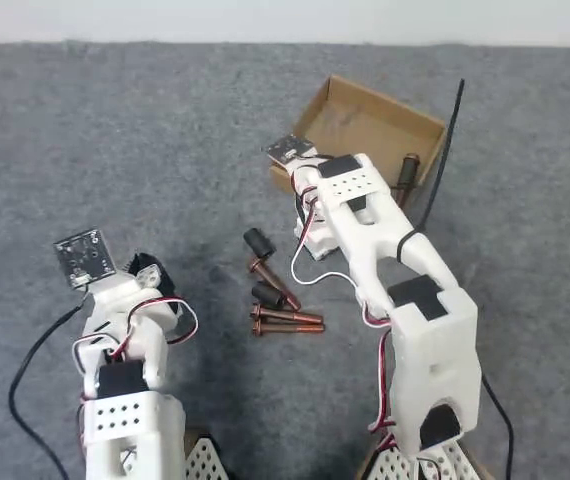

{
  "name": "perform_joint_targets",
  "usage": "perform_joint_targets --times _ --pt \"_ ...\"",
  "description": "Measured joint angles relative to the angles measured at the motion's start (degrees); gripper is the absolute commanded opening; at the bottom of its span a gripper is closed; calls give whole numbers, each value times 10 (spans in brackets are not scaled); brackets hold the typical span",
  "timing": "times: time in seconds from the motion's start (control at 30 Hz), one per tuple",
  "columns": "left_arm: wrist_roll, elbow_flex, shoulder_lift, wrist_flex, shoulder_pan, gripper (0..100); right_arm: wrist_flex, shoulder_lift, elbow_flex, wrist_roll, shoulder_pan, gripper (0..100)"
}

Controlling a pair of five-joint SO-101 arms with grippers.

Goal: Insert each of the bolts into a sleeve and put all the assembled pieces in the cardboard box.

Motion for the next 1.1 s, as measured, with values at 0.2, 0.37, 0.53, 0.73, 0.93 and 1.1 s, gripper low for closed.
perform_joint_targets --times 0.2,0.37,0.53,0.73,0.93,1.1 --pt "0 0 0 0 0 12 -24 9 0 -1 8 48" --pt "0 0 0 0 0 12 -25 10 -6 -1 16 4" --pt "0 0 0 0 0 12 17 11 -16 -5 18 7" --pt "0 0 0 0 0 12 64 -71 19 -5 17 7" --pt "0 0 0 0 0 12 11 -208 188 -5 25 7" --pt "0 0 0 0 0 12 -60 -335 350 -5 48 7"
